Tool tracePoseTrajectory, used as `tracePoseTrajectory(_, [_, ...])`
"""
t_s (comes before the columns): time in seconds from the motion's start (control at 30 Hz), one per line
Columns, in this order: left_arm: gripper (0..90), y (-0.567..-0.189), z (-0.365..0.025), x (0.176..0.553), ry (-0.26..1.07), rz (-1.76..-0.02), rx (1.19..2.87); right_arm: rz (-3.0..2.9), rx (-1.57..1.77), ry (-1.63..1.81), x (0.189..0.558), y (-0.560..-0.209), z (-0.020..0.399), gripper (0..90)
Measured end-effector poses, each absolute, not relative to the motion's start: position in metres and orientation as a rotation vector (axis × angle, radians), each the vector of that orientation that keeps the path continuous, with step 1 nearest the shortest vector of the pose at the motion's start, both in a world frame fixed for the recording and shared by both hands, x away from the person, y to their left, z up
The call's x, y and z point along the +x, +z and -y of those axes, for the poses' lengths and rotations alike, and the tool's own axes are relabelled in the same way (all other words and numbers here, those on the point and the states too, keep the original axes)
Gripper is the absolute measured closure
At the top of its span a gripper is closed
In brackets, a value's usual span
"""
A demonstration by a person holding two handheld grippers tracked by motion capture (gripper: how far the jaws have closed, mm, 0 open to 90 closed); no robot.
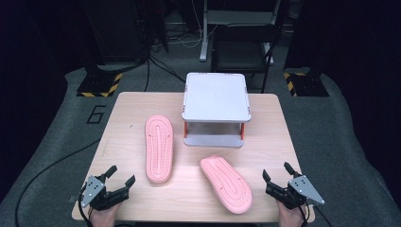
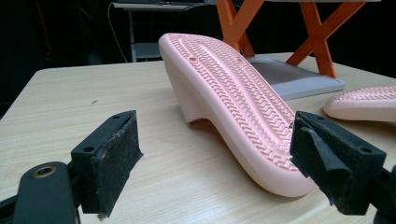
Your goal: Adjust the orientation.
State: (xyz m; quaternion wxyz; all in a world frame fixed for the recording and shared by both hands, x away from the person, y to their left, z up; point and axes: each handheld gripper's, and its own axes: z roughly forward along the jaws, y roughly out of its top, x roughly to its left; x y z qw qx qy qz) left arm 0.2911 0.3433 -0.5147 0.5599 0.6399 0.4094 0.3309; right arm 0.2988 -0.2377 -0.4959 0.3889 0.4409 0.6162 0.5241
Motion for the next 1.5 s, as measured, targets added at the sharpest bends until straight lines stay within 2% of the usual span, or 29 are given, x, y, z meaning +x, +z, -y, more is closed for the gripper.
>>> tracePoseTrajectory(0.83, [16.5,-0.506,-0.337,0.298,0.724,-0.944,1.511,-1.549,1.156,1.354,0.297,-0.496,0.242,15.1])
tracePoseTrajectory(1.0, [16.7,-0.492,-0.328,0.314,0.677,-0.934,1.494,-1.562,1.143,1.350,0.298,-0.496,0.239,15.2])
tracePoseTrajectory(1.03, [17.1,-0.483,-0.322,0.327,0.632,-0.929,1.498,-1.562,1.141,1.348,0.298,-0.496,0.239,15.2])
tracePoseTrajectory(1.07, [18.1,-0.480,-0.320,0.332,0.604,-0.914,1.495,-1.567,1.141,1.345,0.298,-0.495,0.239,15.2])
tracePoseTrajectory(1.13, [26.1,-0.476,-0.311,0.343,0.544,-0.873,1.522,-1.557,1.147,1.357,0.299,-0.496,0.240,15.2])
tracePoseTrajectory(1.23, [25.7,-0.472,-0.294,0.358,0.468,-0.858,1.580,-1.558,1.164,1.354,0.298,-0.497,0.241,15.1])
tracePoseTrajectory(1.3, [25.7,-0.473,-0.284,0.367,0.494,-0.856,1.636,-1.550,1.156,1.357,0.298,-0.497,0.242,15.2])
tracePoseTrajectory(1.5, [21.7,-0.483,-0.266,0.391,0.447,-0.915,1.710,-1.557,1.148,1.356,0.298,-0.497,0.240,15.2])
